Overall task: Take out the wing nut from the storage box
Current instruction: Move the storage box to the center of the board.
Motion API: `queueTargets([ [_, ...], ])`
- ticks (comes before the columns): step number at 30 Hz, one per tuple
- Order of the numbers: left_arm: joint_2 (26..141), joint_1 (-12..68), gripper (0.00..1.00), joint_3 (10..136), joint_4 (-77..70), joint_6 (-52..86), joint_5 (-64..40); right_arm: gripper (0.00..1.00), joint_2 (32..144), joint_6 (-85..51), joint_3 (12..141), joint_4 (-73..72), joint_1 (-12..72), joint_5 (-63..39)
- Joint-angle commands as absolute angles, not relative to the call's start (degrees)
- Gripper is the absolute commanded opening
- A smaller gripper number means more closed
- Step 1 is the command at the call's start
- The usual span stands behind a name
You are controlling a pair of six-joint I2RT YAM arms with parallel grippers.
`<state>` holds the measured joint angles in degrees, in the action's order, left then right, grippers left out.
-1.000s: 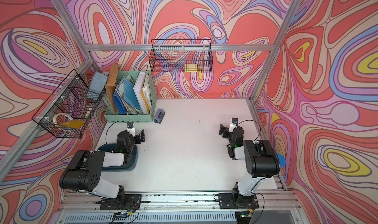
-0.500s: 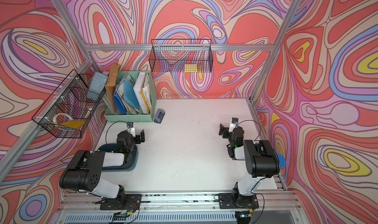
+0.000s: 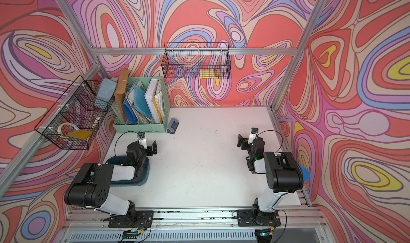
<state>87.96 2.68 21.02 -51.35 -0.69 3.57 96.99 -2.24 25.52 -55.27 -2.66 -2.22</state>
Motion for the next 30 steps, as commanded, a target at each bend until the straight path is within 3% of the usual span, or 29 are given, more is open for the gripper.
queueTargets([
  [1, 88.08, 2.56, 0.99, 20.79, -52.1, -1.58, 3.41, 0.98, 96.94, -2.37, 26.46, -54.9, -2.55, -2.25],
  [15, 84.99, 2.14, 0.99, 21.59, -48.19, -0.06, 6.03, 0.98, 95.92, -2.96, 26.27, -54.52, -2.55, -0.8],
  [22, 73.87, 2.1, 0.99, 28.61, -26.71, 4.83, 11.79, 0.98, 85.97, -4.45, 29.49, -41.09, -2.55, 3.35],
  [25, 70.24, 2.1, 0.99, 35.35, -13.47, 11.35, 13.9, 0.98, 81.48, -12.27, 32.7, -33.89, -2.55, 7.92],
  [30, 67.53, 2.11, 0.99, 46.4, 9.99, 22.49, 17.72, 0.98, 79.34, -27.05, 49.6, -4.09, -2.57, 11.36],
])
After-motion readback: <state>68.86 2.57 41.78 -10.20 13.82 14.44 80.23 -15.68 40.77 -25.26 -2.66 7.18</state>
